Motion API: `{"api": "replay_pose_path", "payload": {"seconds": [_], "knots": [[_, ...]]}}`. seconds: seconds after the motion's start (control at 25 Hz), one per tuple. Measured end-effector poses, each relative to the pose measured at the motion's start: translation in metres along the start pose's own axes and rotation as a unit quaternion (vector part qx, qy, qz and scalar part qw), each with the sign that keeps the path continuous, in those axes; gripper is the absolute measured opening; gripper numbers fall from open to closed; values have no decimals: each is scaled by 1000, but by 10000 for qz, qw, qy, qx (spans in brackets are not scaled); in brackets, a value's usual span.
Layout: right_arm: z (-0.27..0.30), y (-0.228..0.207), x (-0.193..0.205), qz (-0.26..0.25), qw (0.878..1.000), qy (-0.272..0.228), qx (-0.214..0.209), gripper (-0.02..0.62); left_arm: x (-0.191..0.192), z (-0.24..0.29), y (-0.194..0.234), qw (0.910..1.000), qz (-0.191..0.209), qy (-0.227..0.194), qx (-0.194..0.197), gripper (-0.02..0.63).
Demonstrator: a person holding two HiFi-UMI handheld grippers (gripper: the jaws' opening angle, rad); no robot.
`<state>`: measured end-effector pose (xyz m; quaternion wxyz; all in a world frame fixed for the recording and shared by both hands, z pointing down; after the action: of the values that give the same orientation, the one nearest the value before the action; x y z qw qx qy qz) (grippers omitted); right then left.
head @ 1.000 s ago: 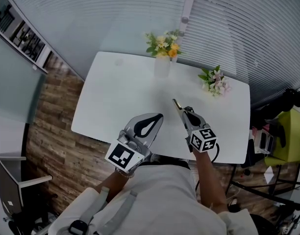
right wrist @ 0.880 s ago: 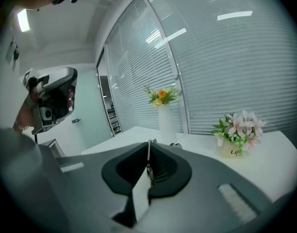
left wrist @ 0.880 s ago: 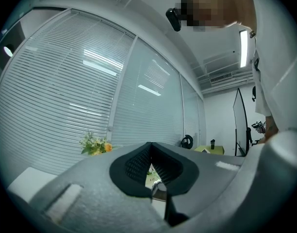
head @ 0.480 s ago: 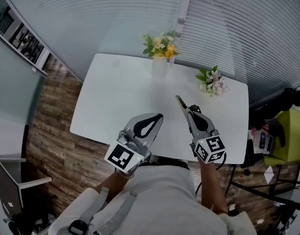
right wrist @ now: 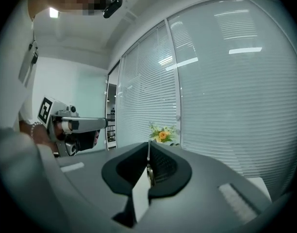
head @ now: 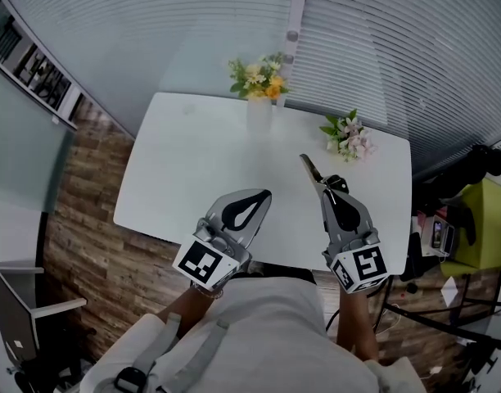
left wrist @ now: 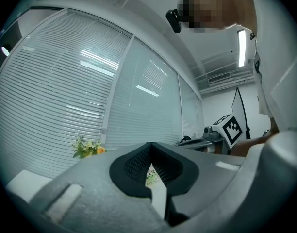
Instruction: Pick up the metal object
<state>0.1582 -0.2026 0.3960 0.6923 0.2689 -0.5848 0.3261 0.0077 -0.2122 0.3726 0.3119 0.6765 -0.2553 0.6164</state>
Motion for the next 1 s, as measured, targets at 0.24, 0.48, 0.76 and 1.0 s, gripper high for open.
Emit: {"api": "replay_pose_path", "payload": {"seconds": [0.24, 0.48, 0.76, 1.0], "knots": [[-20, 1, -25, -186, 9996, -190, 57, 11, -7, 6, -8, 10000, 37, -26, -14, 5], [-43, 4, -48, -332, 9986, -385, 109, 11, -15, 9, -16, 9999, 18, -110, -53, 5], [-65, 8, -69, -550, 9971, -477, 206, 12, -27, 10, -29, 9997, 164, -185, -20, 5], [-77, 11, -74, -594, 9967, -517, 194, 12, -32, 11, -41, 9995, 222, -210, -1, 5]]}}
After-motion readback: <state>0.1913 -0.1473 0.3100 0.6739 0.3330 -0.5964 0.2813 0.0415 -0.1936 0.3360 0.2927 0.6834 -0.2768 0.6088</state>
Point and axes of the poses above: the fingertips, and each gripper's own axes: z forward along the fingers, y to its left, x out of its underside, the point moved 3 cm from there along -z, backward along the fingers, and after that the axes turned 11 degrees about -x, right-handed, at the moved point
